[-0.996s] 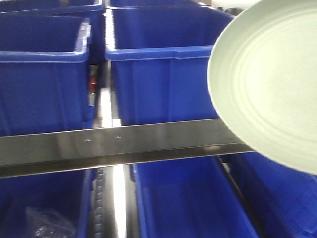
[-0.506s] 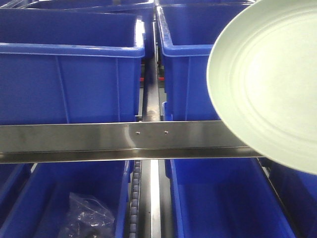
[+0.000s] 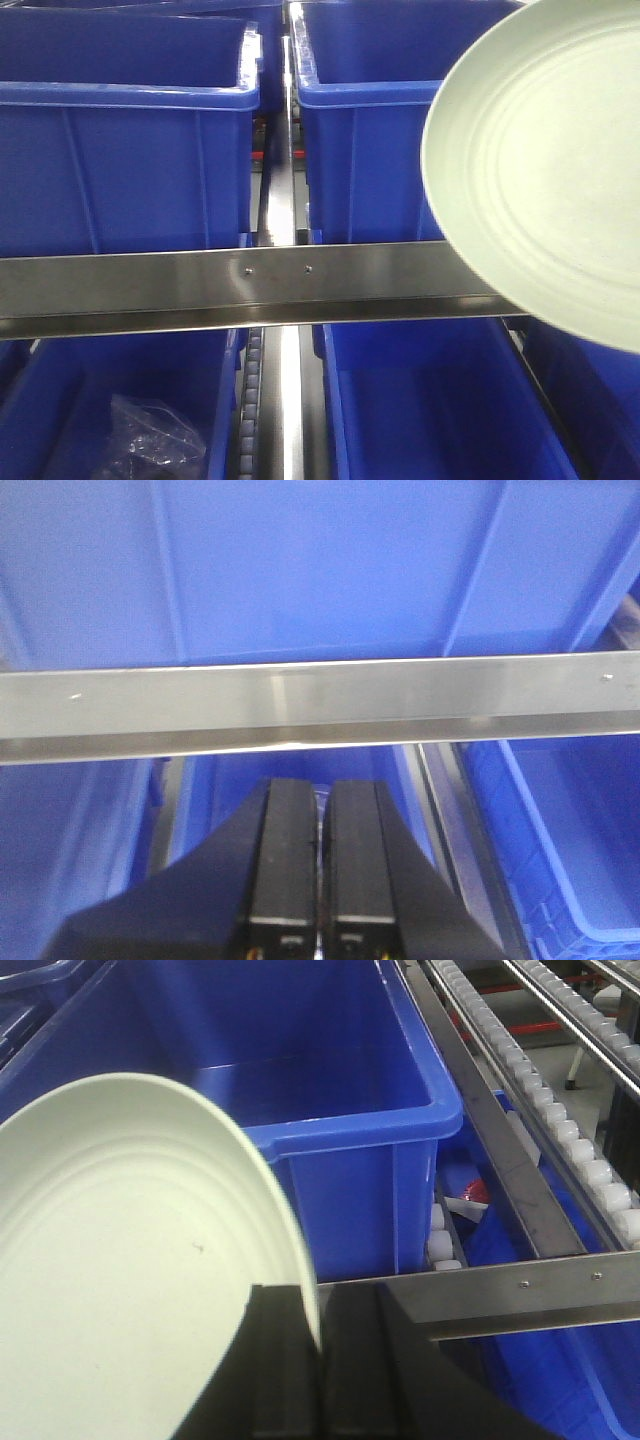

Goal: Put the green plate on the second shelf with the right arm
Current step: 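Align in front of the shelf, holding the plate above a blue bin, then lower the plate into the blue bin with the right gripper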

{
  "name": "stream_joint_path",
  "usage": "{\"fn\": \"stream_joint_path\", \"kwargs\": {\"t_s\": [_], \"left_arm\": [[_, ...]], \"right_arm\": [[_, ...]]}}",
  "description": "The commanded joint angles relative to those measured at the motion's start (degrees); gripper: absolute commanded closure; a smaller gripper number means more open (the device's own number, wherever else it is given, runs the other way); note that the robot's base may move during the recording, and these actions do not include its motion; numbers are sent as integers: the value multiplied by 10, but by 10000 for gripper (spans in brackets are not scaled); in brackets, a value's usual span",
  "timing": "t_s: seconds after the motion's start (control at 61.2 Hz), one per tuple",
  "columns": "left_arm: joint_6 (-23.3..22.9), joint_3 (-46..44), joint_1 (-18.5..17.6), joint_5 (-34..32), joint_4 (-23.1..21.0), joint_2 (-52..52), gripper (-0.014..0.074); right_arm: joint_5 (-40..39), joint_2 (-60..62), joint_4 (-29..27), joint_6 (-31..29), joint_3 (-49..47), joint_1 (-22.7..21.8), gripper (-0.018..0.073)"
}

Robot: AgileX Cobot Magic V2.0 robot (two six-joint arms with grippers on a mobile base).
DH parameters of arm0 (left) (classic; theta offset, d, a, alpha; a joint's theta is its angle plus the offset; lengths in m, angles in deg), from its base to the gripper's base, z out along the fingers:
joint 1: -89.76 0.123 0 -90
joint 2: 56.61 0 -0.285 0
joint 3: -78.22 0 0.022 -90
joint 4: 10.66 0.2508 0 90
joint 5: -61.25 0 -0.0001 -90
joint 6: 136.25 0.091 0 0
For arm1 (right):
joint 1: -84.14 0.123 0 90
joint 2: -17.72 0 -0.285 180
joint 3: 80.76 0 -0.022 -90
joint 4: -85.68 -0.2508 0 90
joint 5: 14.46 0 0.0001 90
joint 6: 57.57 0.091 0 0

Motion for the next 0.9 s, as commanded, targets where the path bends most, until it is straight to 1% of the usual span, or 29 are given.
{"fn": "stream_joint_path", "kwargs": {"t_s": [0.0,0.882], "left_arm": [[0,18,-4,-39,2,-13,473],[0,18,-4,-39,2,-13,473]], "right_arm": [[-62,-5,0,1,-20,-3,510],[-62,-5,0,1,-20,-3,510]]}}
